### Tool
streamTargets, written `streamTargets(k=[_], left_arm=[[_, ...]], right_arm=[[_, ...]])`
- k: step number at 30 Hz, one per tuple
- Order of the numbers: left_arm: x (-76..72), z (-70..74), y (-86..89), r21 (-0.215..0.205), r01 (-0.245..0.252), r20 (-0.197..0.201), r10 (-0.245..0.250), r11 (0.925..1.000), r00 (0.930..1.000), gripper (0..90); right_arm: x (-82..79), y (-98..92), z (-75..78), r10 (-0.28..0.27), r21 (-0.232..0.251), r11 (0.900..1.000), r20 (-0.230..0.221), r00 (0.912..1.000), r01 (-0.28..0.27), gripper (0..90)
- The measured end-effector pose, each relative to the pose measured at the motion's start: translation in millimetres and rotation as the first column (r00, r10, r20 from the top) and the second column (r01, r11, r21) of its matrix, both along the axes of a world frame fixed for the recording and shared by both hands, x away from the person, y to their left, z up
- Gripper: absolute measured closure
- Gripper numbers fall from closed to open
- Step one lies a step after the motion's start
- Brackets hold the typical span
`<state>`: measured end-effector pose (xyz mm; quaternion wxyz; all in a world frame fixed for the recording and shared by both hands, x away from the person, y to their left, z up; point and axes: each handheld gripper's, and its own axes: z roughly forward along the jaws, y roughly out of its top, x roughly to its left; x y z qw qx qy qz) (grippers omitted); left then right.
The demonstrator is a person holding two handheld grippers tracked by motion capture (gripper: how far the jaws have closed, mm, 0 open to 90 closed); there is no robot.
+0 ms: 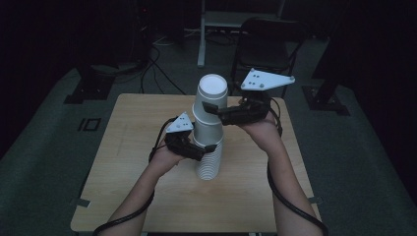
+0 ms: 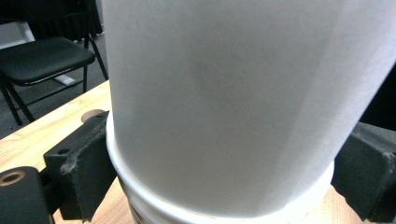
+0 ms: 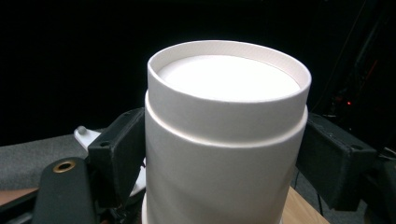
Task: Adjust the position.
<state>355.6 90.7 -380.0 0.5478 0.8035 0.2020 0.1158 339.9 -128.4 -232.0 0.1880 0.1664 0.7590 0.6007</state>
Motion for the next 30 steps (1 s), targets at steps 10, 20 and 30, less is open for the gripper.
streamTargets(k=[10, 20, 30], left_arm=[[0.0, 0.7, 0.0, 0.005, 0.000, -0.003, 0.000, 1.0000, 1.0000, 6.4], [-0.1, 1.0, -0.3, 0.005, -0.001, -0.005, 0.001, 1.0000, 1.0000, 6.3], [-0.3, 1.6, -0.3, 0.014, -0.003, -0.003, 0.003, 0.9999, 1.0000, 6.1]], right_arm=[[-9.4, -20.7, 19.2, -0.035, 0.051, 0.998, 0.045, 0.9984, 0.033, 20.9], [-13.8, -43.4, 9.3, -0.083, 0.028, 0.996, 0.031, 0.9961, 0.082, 20.9], [-22.5, -68.6, -15.9, -0.125, 0.020, 0.992, 0.018, 0.9919, 0.125, 21.1]])
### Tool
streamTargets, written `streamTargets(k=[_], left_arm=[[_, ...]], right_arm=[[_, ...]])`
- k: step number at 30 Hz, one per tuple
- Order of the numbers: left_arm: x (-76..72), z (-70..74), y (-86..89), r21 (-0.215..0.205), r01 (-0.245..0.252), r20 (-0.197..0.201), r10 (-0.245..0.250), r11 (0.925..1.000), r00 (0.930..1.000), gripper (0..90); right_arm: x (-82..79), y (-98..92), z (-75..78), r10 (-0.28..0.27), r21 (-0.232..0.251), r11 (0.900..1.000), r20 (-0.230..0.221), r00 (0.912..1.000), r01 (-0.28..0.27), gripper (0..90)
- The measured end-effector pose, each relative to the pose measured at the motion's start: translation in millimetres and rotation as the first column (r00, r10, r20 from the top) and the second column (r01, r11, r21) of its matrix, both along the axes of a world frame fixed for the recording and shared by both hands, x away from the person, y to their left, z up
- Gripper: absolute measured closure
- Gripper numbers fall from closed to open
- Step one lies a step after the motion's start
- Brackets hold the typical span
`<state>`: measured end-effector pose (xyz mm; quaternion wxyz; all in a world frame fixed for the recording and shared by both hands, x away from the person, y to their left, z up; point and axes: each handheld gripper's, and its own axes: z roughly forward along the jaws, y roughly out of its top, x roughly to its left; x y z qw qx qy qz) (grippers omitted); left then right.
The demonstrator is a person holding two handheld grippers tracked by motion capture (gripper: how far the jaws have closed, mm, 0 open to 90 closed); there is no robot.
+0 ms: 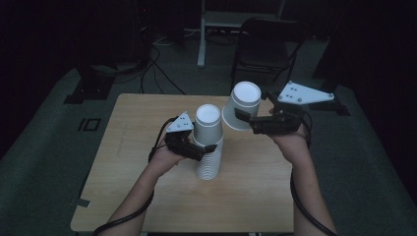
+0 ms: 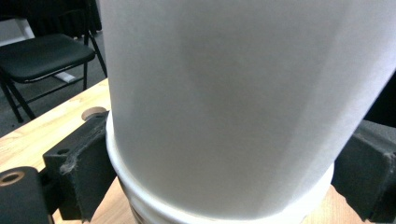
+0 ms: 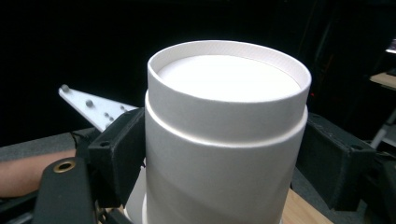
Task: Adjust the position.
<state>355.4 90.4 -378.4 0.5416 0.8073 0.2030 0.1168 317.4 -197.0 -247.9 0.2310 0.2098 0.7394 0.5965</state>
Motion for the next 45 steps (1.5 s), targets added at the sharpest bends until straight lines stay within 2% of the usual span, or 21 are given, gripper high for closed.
streamTargets(k=[6, 11, 20, 25, 29, 32, 35, 45], left_arm=[[0.5, -1.8, 0.9, -0.012, 0.008, 0.008, -0.008, 0.9999, 0.9999, 5.5], [-1.5, -1.9, 1.8, -0.013, 0.006, 0.013, -0.006, 0.9999, 0.9999, 4.9], [-5.1, -1.2, 5.1, -0.013, -0.008, 0.010, 0.008, 0.9999, 0.9999, 4.4], [-6.4, 0.8, 8.1, -0.021, -0.028, -0.015, 0.028, 0.9994, 0.9995, 3.4], [-6.6, 2.6, 12.8, -0.025, -0.048, -0.033, 0.047, 0.9985, 0.9983, 1.8], [-10.6, 2.4, 15.6, -0.018, -0.042, -0.027, 0.042, 0.9989, 0.9988, 1.2], [-16.1, -0.4, 18.7, -0.015, -0.037, -0.024, 0.036, 0.9992, 0.9991, 1.2], [-34.3, -15.0, 33.1, -0.017, -0.064, -0.008, 0.063, 0.9978, 0.9980, 1.3]], right_arm=[[-5.7, -11.7, -19.9, -0.014, -0.017, 1.000, -0.023, 0.9996, 0.014, 21.3], [-8.5, -19.1, -36.2, -0.019, -0.006, 1.000, -0.045, 0.9988, 0.019, 21.5], [-12.7, -22.8, -60.0, -0.026, -0.023, 0.999, -0.076, 0.9968, 0.025, 21.5], [-12.7, -25.2, -72.9, -0.029, -0.014, 1.000, -0.099, 0.9946, 0.028, 21.5], [-12.5, -27.4, -78.3, -0.023, -0.012, 1.000, -0.112, 0.9934, 0.021, 21.5], [-13.2, -28.6, -79.7, -0.019, -0.006, 1.000, -0.116, 0.9931, 0.019, 21.5], [-14.2, -28.9, -80.8, -0.020, -0.006, 1.000, -0.116, 0.9930, 0.019, 21.5], [-18.8, -26.8, -88.9, -0.019, -0.022, 1.000, -0.119, 0.9927, 0.016, 21.5]])
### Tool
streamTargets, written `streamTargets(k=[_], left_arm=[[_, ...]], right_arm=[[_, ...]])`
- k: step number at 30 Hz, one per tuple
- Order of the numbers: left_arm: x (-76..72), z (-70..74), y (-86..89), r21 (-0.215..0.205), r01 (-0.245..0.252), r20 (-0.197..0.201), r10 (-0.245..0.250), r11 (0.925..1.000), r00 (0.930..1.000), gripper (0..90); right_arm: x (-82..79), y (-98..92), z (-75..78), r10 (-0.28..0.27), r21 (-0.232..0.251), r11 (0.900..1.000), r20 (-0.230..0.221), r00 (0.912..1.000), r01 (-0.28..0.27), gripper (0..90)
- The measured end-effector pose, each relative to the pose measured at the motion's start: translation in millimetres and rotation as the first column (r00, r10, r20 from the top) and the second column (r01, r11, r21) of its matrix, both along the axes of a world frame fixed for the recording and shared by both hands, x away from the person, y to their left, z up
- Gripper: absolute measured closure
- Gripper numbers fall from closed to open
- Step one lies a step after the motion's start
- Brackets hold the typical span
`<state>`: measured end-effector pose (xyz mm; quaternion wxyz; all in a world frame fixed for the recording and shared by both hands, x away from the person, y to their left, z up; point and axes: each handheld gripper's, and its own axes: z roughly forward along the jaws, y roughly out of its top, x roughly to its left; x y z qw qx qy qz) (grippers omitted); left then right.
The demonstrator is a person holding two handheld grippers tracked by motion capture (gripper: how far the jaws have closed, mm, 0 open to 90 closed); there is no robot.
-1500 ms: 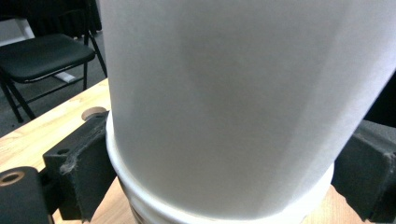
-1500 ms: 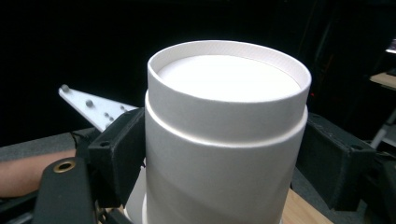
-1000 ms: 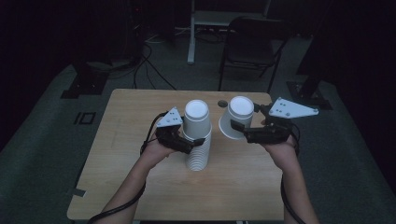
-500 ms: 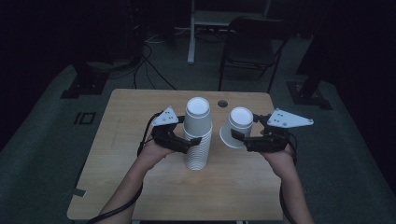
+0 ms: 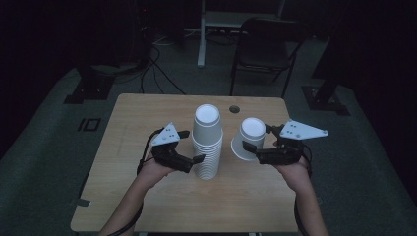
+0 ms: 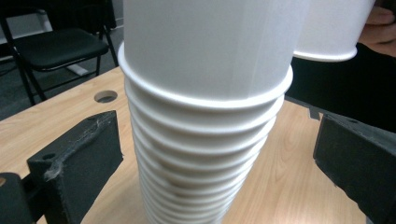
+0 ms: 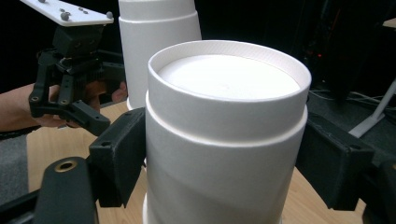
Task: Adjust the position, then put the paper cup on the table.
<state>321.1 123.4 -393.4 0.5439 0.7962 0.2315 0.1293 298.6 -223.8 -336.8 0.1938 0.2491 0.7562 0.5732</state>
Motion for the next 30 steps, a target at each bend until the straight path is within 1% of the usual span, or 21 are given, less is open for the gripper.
streamTargets(k=[2, 3, 5, 7, 9, 12, 15, 17, 20, 25, 26, 30], left_arm=[[-3.4, -3.4, 3.4, -0.009, -0.001, 0.001, 0.001, 1.0000, 1.0000, 1.3], [-5.6, -4.9, 5.3, -0.011, -0.015, 0.006, 0.015, 0.9998, 0.9999, 1.3], [-9.8, -8.7, 10.2, -0.040, -0.020, -0.006, 0.020, 0.9990, 0.9998, 1.3], [-14.7, -13.6, 13.9, -0.044, -0.018, -0.018, 0.017, 0.9989, 0.9997, 1.3], [-19.9, -19.0, 16.1, -0.033, -0.025, -0.017, 0.025, 0.9991, 0.9996, 1.3], [-25.9, -26.2, 19.4, -0.048, -0.029, -0.033, 0.027, 0.9984, 0.9991, 1.3], [-31.8, -33.9, 19.6, -0.044, -0.025, -0.040, 0.024, 0.9987, 0.9989, 1.3], [-35.1, -39.6, 18.8, -0.029, -0.025, -0.040, 0.024, 0.9993, 0.9989, 1.3], [-40.5, -46.7, 17.5, -0.059, -0.023, -0.068, 0.019, 0.9980, 0.9975, 1.3], [-48.3, -52.7, 7.1, -0.059, 0.002, -0.076, -0.006, 0.9983, 0.9971, 1.3], [-49.4, -53.5, 4.6, -0.064, 0.012, -0.084, -0.018, 0.9979, 0.9963, 1.3], [-54.0, -57.8, -7.0, -0.077, 0.045, -0.088, -0.051, 0.9961, 0.9948, 1.3]], right_arm=[[-1.2, -0.1, -2.1, 0.003, -0.001, 1.000, -0.002, 1.0000, -0.003, 21.4], [-2.0, -0.3, -3.2, 0.003, 0.003, 1.000, -0.003, 1.0000, -0.003, 21.4], [-4.0, -0.1, -5.6, 0.006, 0.002, 1.000, -0.004, 1.0000, -0.006, 21.4], [-6.2, 0.0, -8.1, 0.015, 0.001, 1.000, -0.008, 0.9999, -0.015, 21.4], [-8.3, -0.4, -10.4, 0.018, 0.002, 1.000, -0.009, 0.9998, -0.018, 21.4], [-10.9, -1.1, -14.5, 0.019, 0.010, 1.000, -0.012, 0.9997, -0.019, 21.4], [-14.5, -0.6, -18.8, 0.022, 0.007, 1.000, -0.013, 0.9997, -0.021, 21.4], [-17.1, -0.4, -21.8, 0.028, 0.002, 1.000, -0.019, 0.9994, -0.028, 21.4], [-21.1, -1.7, -26.7, 0.030, 0.011, 1.000, -0.026, 0.9992, -0.030, 21.4], [-28.2, -4.2, -31.8, 0.033, 0.022, 0.999, -0.024, 0.9991, -0.033, 21.4], [-30.1, -4.2, -32.3, 0.029, 0.022, 0.999, -0.023, 0.9993, -0.029, 21.4], [-36.0, -2.9, -34.3, 0.047, 0.023, 0.999, -0.022, 0.9986, -0.047, 21.4]])
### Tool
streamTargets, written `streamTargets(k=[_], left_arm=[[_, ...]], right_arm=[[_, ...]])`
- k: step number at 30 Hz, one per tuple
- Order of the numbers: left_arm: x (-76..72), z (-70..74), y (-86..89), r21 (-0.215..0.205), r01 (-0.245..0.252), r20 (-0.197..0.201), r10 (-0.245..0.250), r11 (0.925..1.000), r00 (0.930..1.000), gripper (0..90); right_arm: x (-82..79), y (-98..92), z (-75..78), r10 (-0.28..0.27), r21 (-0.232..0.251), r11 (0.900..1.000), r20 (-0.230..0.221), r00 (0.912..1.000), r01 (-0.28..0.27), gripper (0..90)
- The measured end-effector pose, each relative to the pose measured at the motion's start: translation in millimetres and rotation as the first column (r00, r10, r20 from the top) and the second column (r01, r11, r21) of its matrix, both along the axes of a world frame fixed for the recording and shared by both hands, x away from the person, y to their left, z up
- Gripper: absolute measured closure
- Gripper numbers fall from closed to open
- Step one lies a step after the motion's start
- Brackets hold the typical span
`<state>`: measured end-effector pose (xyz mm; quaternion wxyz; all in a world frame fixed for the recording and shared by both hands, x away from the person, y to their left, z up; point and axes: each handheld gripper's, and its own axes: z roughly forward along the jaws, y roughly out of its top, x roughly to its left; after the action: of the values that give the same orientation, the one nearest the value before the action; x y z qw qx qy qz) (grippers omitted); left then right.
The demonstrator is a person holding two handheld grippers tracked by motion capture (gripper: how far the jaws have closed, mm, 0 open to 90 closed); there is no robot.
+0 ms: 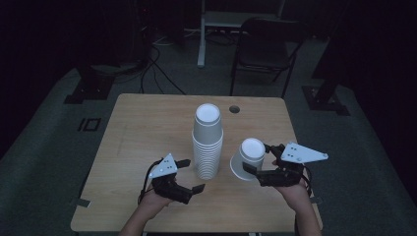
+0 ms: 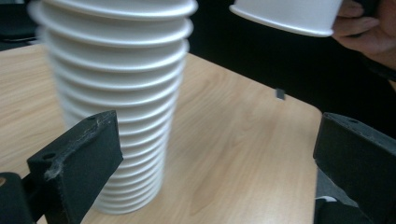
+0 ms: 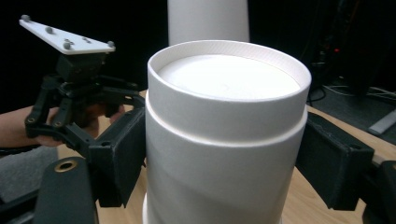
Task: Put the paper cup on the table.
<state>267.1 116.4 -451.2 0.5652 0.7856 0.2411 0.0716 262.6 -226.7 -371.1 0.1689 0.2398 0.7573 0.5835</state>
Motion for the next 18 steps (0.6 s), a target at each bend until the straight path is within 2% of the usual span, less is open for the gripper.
streamTargets(k=[6, 15, 18], left_arm=[[-3.2, -3.8, -17.3, -0.007, 0.051, -0.002, -0.051, 0.9987, 0.9987, 1.3], [-5.8, -1.5, -38.3, -0.016, 0.122, 0.004, -0.122, 0.9924, 0.9925, 1.7], [-6.4, -0.3, -44.6, -0.020, 0.142, 0.003, -0.142, 0.9896, 0.9898, 4.7]], right_arm=[[-7.2, 3.9, -1.5, 0.017, 0.001, 1.000, 0.002, 0.9999, -0.017, 21.4], [-15.9, 14.3, -0.6, 0.062, 0.003, 0.998, 0.005, 0.9981, -0.062, 21.4], [-16.7, 19.2, 0.3, 0.078, -0.001, 0.997, 0.011, 0.9969, -0.078, 21.4]])
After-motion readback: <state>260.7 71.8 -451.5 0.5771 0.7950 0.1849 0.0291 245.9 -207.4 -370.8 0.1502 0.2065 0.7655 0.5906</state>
